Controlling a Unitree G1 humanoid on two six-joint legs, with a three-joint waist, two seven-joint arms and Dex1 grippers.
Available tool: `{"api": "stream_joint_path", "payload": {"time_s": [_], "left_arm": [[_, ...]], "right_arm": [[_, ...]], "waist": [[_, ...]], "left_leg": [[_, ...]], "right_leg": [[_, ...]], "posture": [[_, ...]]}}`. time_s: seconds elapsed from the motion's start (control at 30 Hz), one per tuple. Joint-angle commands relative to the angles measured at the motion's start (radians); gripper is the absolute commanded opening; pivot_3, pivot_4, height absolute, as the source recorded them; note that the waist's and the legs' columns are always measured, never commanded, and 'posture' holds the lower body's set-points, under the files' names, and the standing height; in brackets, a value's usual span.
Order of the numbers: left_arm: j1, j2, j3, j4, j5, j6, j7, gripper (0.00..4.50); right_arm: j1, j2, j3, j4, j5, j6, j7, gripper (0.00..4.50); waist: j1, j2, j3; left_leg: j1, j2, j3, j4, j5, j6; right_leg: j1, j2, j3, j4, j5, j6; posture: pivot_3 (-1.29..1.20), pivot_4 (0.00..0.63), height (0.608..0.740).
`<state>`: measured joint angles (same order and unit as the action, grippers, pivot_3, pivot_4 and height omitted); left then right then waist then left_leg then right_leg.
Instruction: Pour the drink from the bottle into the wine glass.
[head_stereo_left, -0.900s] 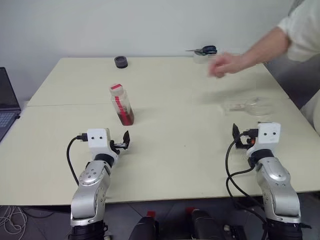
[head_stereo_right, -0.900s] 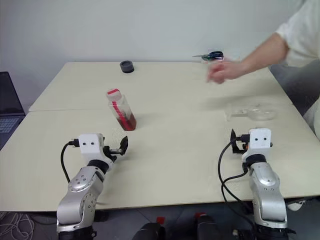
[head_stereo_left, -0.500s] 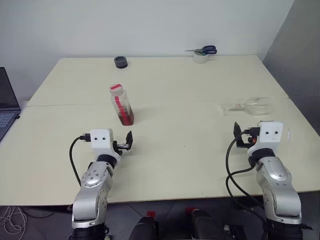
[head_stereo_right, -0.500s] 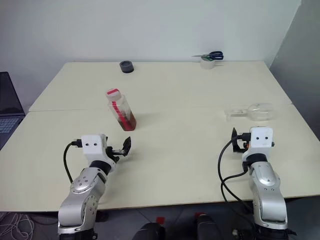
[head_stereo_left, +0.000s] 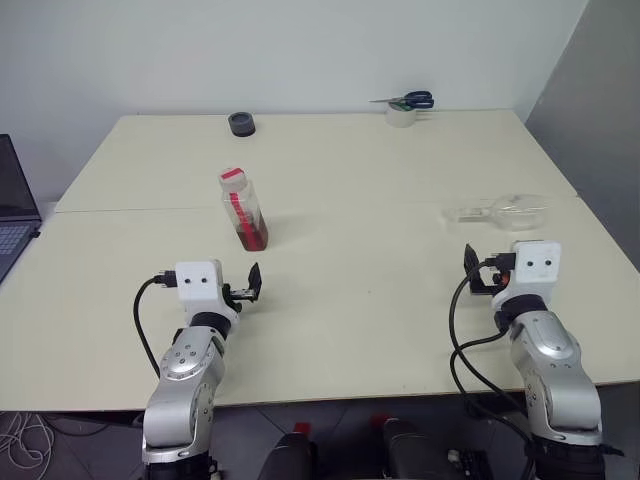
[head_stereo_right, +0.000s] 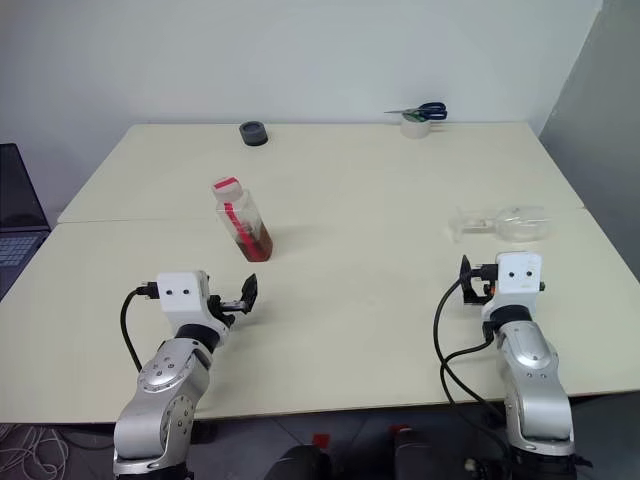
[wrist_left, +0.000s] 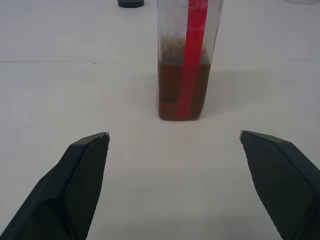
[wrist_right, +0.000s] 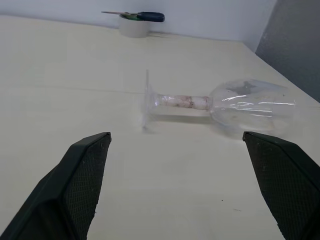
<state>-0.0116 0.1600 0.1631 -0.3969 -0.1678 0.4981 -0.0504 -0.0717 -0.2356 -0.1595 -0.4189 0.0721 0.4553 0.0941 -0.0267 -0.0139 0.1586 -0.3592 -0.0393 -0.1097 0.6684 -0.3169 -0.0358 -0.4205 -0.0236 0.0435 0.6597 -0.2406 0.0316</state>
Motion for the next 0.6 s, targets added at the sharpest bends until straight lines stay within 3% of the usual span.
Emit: {"api": "stream_joint_path", "payload": {"time_s": [0.03, 0.17, 0.33, 0.6], "left_arm": [[-0.042, 0.008, 0.005, -0.042, 0.009, 0.002, 0.014, 4.46], [-0.083, 0.015, 0.003, -0.012, 0.007, 0.0, 0.01, 4.46], [-0.124, 0.02, -0.009, 0.03, 0.009, -0.013, -0.002, 4.46], [-0.171, 0.004, -0.032, 0.083, 0.029, -0.036, 0.003, 4.46]], "right_arm": [[-0.067, -0.032, 0.014, -0.03, 0.072, 0.007, 0.096, 4.5], [-0.206, -0.147, 0.037, -0.082, 0.354, 0.125, 0.414, 4.5], [-0.34, -0.316, 0.057, -0.078, 0.545, 0.23, 0.655, 4.5], [-0.444, -0.339, 0.075, -0.041, 0.645, 0.283, 0.694, 4.5]], "waist": [[0.0, 0.0, 0.0], [-0.002, 0.0, 0.001], [0.0, 0.0, 0.0], [0.004, -0.001, 0.0]], "left_leg": [[0.0, 0.0, 0.0, 0.0, 0.0, 0.0], [0.0, 0.0, 0.0, 0.0, 0.0, 0.0], [-0.001, 0.0, -0.002, 0.0, -0.001, 0.002], [-0.002, -0.001, -0.002, 0.002, -0.001, 0.002]], "right_leg": [[0.0, 0.0, 0.0, 0.0, 0.0, 0.0], [0.0, 0.001, 0.0, 0.0, 0.0, 0.0], [0.001, 0.002, -0.003, -0.002, 0.0, 0.0], [0.0, -0.001, -0.002, -0.002, 0.0, 0.0]], "posture": [[0.0, 0.15, 0.74], [0.0, 0.15, 0.74], [0.0, 0.15, 0.74], [0.0, 0.15, 0.74]]}}
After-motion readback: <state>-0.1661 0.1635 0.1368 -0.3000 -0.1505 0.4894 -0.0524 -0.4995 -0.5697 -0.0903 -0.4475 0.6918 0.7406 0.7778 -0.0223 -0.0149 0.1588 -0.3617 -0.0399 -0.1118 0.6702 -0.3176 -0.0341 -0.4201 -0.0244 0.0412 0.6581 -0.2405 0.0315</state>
